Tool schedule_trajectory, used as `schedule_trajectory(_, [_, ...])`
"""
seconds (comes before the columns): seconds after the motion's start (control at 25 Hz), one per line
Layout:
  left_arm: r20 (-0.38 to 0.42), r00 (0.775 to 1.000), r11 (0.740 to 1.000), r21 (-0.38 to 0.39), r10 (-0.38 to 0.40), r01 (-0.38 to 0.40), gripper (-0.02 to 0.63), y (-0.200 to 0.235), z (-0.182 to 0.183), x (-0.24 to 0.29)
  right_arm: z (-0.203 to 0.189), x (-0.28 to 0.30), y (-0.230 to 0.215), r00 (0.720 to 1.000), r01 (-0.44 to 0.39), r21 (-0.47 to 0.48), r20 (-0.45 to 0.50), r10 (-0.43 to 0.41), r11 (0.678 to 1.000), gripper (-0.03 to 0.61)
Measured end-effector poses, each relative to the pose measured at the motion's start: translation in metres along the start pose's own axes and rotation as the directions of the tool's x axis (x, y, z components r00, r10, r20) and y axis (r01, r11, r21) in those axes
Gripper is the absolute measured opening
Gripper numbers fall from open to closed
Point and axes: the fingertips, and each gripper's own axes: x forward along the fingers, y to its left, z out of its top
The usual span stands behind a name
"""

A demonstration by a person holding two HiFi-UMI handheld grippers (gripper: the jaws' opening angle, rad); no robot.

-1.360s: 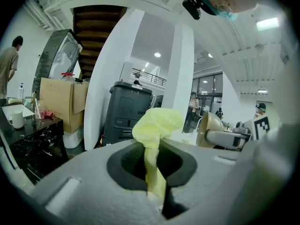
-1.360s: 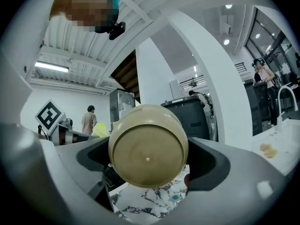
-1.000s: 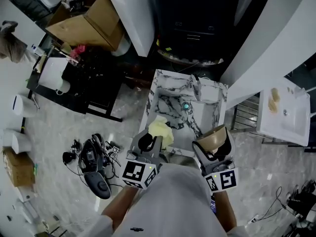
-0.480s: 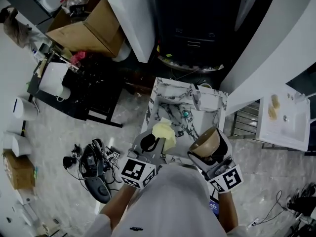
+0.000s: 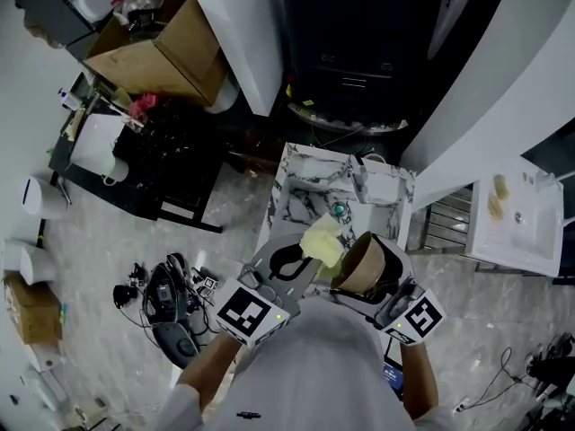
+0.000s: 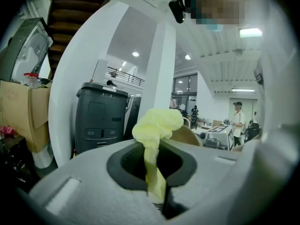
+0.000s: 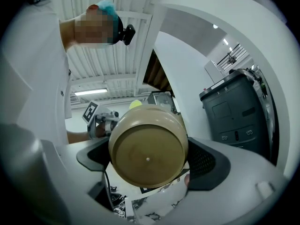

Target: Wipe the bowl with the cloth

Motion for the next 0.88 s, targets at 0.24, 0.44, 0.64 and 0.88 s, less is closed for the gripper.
schedule_trajectory(0.24, [0.079,0.994,0.997,0.004,-0.073,0.072,0.032,-0.02,0.033,-0.001,-0.004,0.008,0.016,0.992,-0.117,-0.011,-0.05,0.117,0.993,0.499])
schedule_trajectory(0.44, [0.082,0.991,0.994,0.036,-0.105,0.102,0.032,-0.024,0.039,0.0,-0.007,0.016,0.028,0.983,-0.171,-0.002,-0.07,0.17,0.985,0.499])
schedule_trajectory(0.64, [0.027,0.997,0.995,0.066,-0.074,0.072,0.032,-0.015,0.026,0.006,-0.006,0.02,0.04,0.976,-0.204,-0.001,-0.074,0.204,0.979,0.499])
schedule_trajectory(0.88, [-0.027,0.999,0.998,0.048,-0.027,0.028,0.032,0.003,0.01,0.013,-0.003,0.024,0.05,0.972,-0.228,0.02,-0.049,0.228,0.974,0.499])
